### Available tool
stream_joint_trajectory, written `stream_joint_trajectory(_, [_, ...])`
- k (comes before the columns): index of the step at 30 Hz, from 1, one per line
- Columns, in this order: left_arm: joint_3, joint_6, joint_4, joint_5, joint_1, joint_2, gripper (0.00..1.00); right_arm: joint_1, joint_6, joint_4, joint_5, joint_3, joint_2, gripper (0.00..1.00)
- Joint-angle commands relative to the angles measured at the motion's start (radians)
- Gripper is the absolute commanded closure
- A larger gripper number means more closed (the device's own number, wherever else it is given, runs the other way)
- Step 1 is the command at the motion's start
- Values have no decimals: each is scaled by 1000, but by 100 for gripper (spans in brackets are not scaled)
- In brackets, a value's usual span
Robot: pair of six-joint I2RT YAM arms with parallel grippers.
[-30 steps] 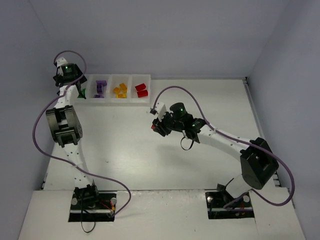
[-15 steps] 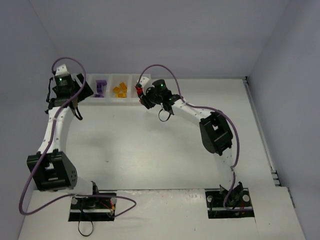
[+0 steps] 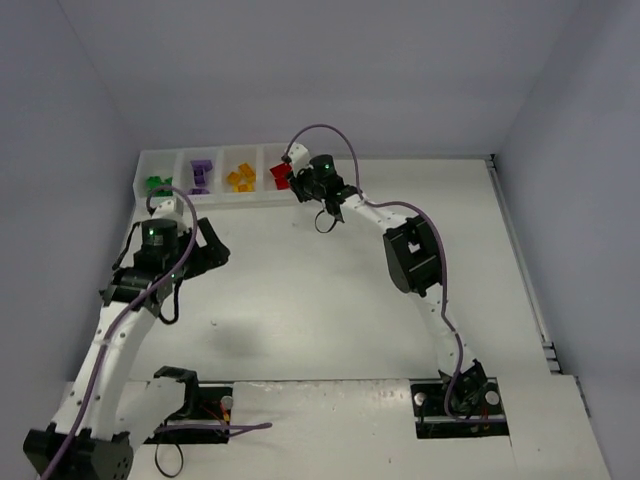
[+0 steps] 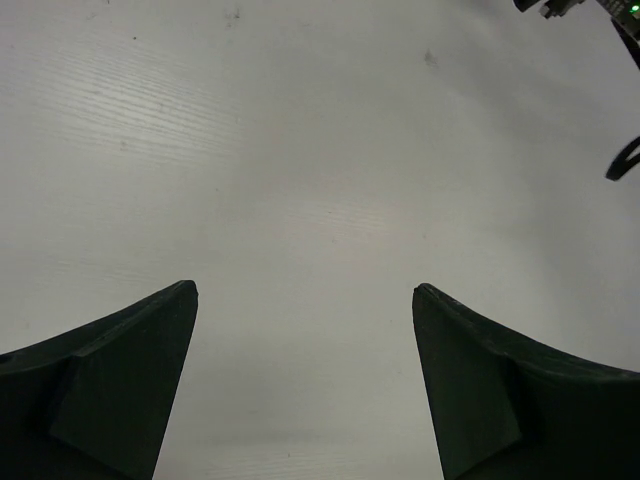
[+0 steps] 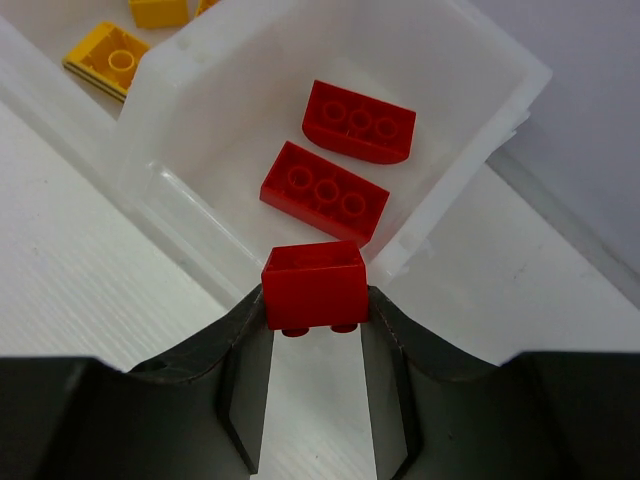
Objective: Sort the legos into containers by color
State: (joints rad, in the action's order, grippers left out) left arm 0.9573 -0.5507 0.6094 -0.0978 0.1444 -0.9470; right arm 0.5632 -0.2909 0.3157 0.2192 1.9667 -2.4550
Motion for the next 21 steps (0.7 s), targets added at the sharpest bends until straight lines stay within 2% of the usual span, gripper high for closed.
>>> stream_joint_trajectory(1, [-12, -77, 36, -20, 9, 89, 18, 6, -24, 178, -9, 54, 19, 96])
stream_joint_trajectory(7, [-40, -86, 73, -14, 11, 174, 18, 20, -37, 255, 2, 81, -16, 90])
stream_joint_trajectory(10, [-40, -89, 76, -31, 11, 165, 18, 24, -34, 266, -14, 139, -58, 81])
stream_joint_trajectory(13, [-43, -92, 73, -46, 11, 159, 18, 32, -40, 286, -35, 196, -105, 55])
stream_joint_trajectory(18, [-43, -84, 72, -36, 11, 163, 18, 37, -37, 330, -80, 245, -144, 33])
stream_joint_trajectory(19, [-42, -83, 72, -34, 11, 162, 18, 37, -39, 335, -84, 245, -141, 25])
stream_joint_trajectory(21, [-38, -80, 69, -33, 11, 162, 18, 37, -47, 350, -101, 241, -121, 20])
